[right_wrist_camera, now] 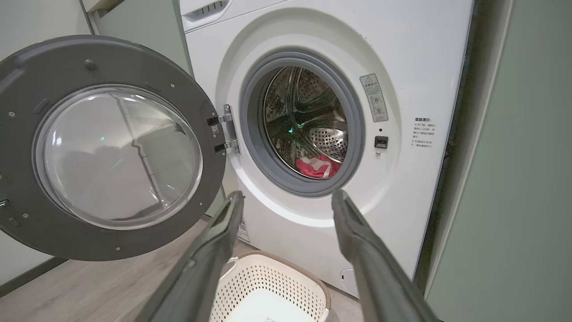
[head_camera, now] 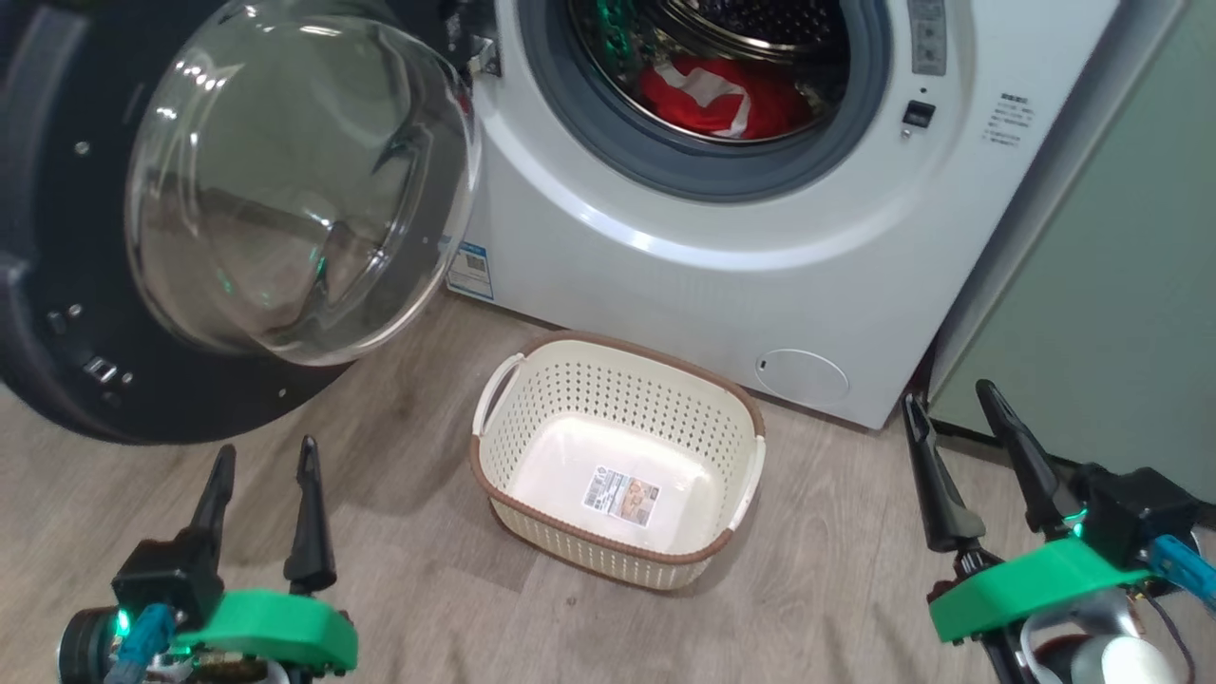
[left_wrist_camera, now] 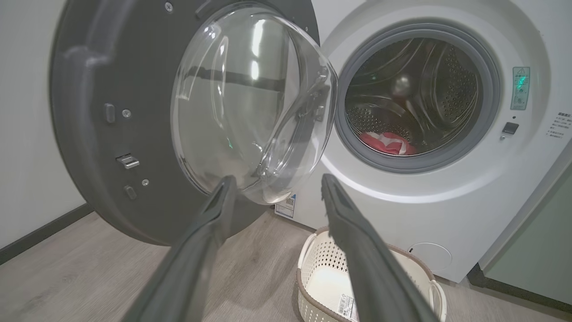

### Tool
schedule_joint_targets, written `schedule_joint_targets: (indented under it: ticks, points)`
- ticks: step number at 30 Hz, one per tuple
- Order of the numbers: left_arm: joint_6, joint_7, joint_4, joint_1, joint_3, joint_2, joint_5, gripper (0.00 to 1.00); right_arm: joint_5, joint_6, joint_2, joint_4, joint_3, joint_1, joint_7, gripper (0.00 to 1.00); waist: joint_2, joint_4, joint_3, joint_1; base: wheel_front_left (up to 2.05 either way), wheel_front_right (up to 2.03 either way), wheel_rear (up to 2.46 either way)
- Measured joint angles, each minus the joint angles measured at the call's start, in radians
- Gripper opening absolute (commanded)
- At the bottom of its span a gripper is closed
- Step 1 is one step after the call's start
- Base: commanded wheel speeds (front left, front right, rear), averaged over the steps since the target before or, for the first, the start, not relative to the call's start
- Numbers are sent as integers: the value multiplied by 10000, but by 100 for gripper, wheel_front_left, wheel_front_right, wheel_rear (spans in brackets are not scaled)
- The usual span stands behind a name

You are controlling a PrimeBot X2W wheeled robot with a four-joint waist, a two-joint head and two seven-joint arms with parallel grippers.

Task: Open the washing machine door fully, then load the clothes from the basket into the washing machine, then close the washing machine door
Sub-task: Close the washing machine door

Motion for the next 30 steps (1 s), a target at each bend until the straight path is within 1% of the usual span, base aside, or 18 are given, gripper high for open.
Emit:
schedule_joint_targets:
  ticks: [16, 17, 18, 19, 26, 29, 30]
  points:
    - [21, 0, 13, 5, 27, 19, -88, 100, 58, 0, 0, 63, 25, 0, 0, 100, 0, -54, -76, 0, 0, 0, 0]
    - [29, 0, 13, 6, 27, 19, -92, 82, 58, 0, 0, 67, 27, 1, 0, 100, 0, -64, -84, 0, 0, 0, 0]
    - [25, 0, 13, 6, 25, 21, -104, 7, 58, 0, 0, 67, 27, 1, 0, 100, 0, -71, -86, 0, 0, 0, 0]
    - [10, 0, 15, 6, 25, 23, -138, 0, 58, 0, 0, 67, 27, 1, 0, 100, 0, -78, -84, 0, 0, 0, 0]
    - [-50, -15, -54, -3, 142, 15, -336, 0, 58, 0, 0, 67, 12, 3, 0, 100, 0, -58, -53, 0, 0, 0, 0]
    - [-374, -104, -468, -72, 520, -130, -905, 0, 58, 0, 0, 63, -4, 13, 0, 100, 0, 2, -53, 0, 0, 0, 0]
    - [-552, -130, -681, -151, 769, -240, -1246, 0, 58, 0, 0, 61, -12, 25, 0, 100, 0, 27, -53, 0, 0, 0, 0]
